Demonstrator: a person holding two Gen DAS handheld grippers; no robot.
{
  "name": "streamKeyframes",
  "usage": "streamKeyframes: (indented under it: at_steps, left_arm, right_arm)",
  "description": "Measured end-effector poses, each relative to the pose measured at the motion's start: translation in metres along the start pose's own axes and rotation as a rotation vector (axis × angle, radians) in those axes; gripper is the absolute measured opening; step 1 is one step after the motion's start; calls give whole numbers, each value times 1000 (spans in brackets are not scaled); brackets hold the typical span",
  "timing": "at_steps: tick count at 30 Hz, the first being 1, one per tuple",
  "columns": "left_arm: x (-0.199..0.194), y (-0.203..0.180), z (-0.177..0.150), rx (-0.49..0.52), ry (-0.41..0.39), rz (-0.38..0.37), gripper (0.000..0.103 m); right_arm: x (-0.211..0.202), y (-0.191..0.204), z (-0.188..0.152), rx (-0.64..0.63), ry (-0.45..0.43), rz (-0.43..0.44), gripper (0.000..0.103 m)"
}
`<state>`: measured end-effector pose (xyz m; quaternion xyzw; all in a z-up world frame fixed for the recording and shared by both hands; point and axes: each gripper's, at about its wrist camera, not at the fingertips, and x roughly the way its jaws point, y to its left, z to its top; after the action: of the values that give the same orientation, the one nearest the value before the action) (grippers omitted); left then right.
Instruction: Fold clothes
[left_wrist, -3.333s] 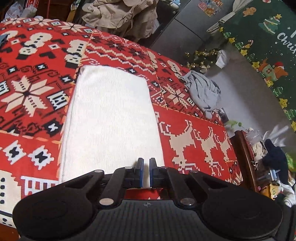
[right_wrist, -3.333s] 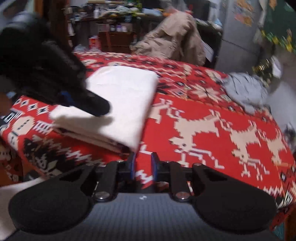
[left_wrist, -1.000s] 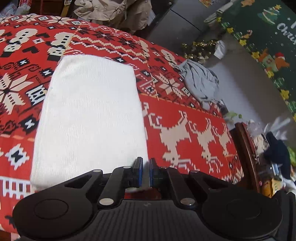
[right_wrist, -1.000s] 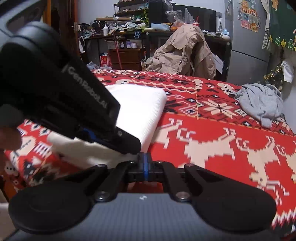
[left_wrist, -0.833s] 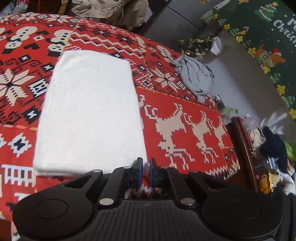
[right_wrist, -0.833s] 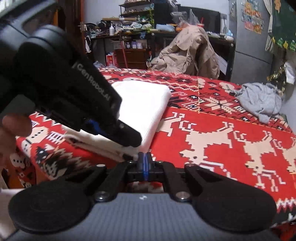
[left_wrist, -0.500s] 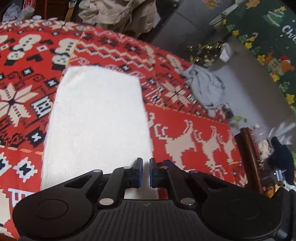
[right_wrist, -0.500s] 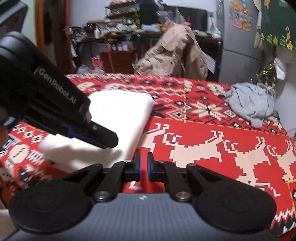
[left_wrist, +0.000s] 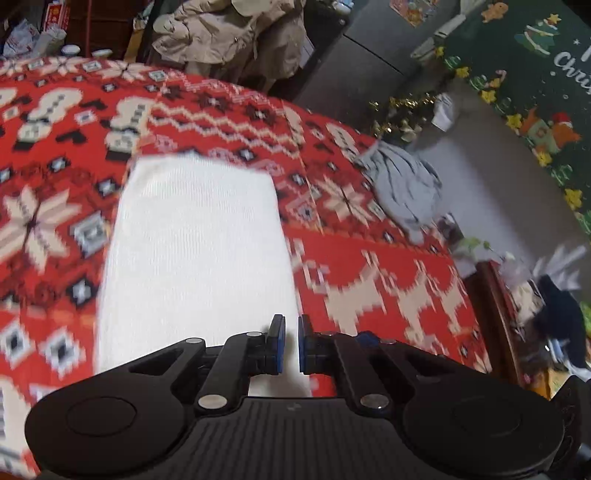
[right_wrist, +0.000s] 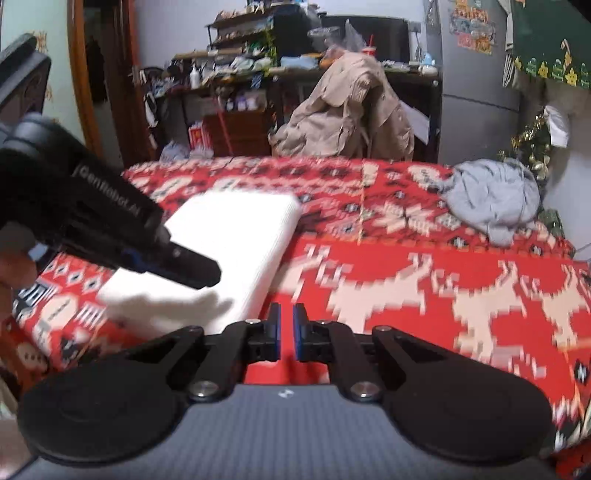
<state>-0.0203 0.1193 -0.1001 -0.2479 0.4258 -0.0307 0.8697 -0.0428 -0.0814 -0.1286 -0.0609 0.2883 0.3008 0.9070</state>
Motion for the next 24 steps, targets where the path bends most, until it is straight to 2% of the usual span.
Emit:
streamKeyframes:
  at_steps: [5, 8, 13, 17, 24]
  left_arm:
    - [25, 2, 24, 6, 16, 31, 5]
    - [37, 5, 28, 8, 36, 43, 5]
    - [37, 6, 27, 13, 41, 30, 5]
    - [34, 5, 21, 9, 45, 17, 5]
    - [19, 1, -5, 5, 49, 15, 6]
  right_arm:
    - [42, -9, 22, -9, 27, 4, 8]
    - [63, -6, 29, -43, 39, 21, 8]
    - [87, 1, 35, -84, 52, 62, 8]
    - [83, 9, 31, -119, 49, 76, 7]
    - [48, 15, 7, -103, 80, 111, 6]
